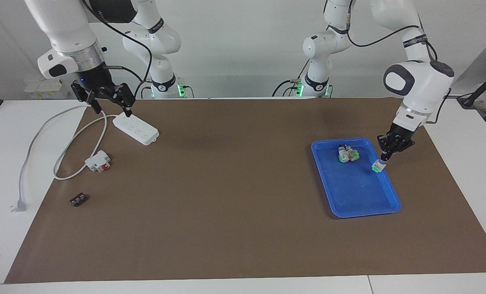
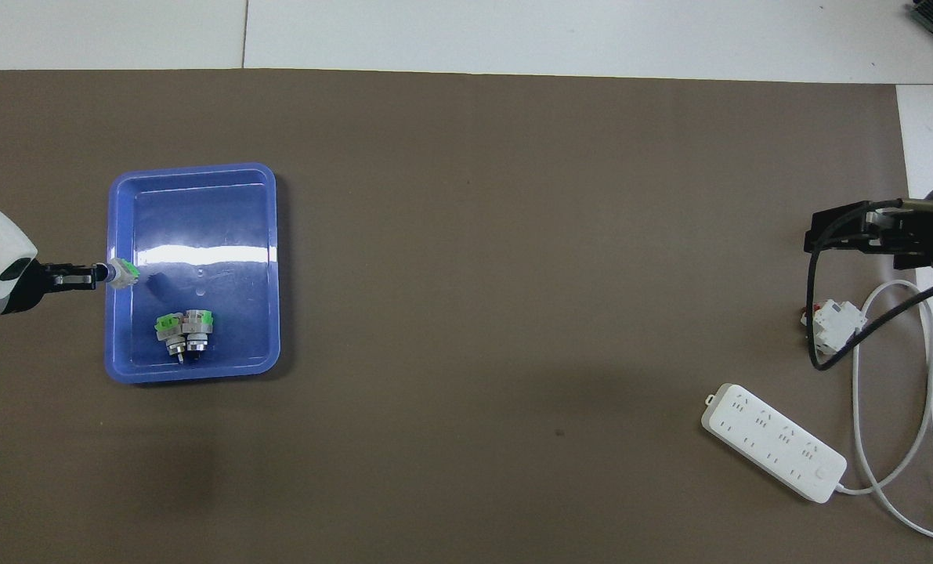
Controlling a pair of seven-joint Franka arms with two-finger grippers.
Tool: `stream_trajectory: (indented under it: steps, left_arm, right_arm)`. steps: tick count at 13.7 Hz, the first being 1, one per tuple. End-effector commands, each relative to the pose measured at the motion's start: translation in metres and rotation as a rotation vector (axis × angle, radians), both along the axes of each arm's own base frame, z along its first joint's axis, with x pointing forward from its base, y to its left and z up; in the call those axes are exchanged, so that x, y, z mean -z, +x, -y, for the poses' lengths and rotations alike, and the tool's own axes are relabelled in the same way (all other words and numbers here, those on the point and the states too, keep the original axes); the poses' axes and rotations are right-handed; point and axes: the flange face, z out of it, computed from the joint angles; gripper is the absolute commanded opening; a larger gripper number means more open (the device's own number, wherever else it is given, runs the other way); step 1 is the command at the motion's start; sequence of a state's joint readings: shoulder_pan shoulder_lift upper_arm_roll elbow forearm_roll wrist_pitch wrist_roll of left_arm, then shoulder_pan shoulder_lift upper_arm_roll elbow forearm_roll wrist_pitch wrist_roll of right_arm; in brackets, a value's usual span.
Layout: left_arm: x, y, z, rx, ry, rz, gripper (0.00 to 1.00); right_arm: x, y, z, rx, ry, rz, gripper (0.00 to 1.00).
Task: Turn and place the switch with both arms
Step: 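Lower the switch into the blue tray and open the left gripper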
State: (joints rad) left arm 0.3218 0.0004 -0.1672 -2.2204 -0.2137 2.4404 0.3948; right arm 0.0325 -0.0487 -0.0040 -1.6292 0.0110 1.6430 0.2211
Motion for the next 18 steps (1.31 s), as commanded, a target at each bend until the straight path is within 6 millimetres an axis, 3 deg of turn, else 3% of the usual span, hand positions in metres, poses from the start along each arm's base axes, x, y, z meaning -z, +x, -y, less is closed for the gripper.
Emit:
stream_trajectory:
  steps: [1, 2, 6, 7, 11, 16, 18]
  left_arm:
    - [0.006, 0.0, -0.001, 0.012, 0.022, 0.01, 0.0]
    - [0.005, -0.001, -0.003, 0.01, 0.021, 0.007, 0.0]
    - [-0.002, 0.002, -0.005, 0.041, 0.04, -0.012, 0.58]
    - [-0.008, 0.008, -0.006, 0.067, 0.06, -0.031, 0.64]
    - [-0.022, 0.02, 0.006, 0.088, 0.06, -0.073, 0.72]
    - [-0.025, 0.023, 0.059, 0.06, 0.034, -0.112, 0.72]
    - [-0.049, 0.029, 0.079, 0.047, 0.02, -0.152, 0.72]
  right_arm:
    - [0.003, 0.0, -0.007, -0.001, -0.024, -0.028, 1.0]
    - [0.008, -0.003, -0.012, -0.009, -0.025, -0.038, 1.0]
    - [0.008, -0.005, -0.02, -0.021, -0.026, -0.038, 1.0]
    - [0.009, -0.005, -0.019, -0.021, -0.026, -0.04, 1.0]
    - [0.008, -0.004, -0.018, -0.017, -0.025, -0.035, 1.0]
    - [0.007, -0.001, -0.022, -0.027, -0.024, -0.008, 1.0]
    - [0.007, -0.002, -0.023, -0.029, -0.025, -0.017, 1.0]
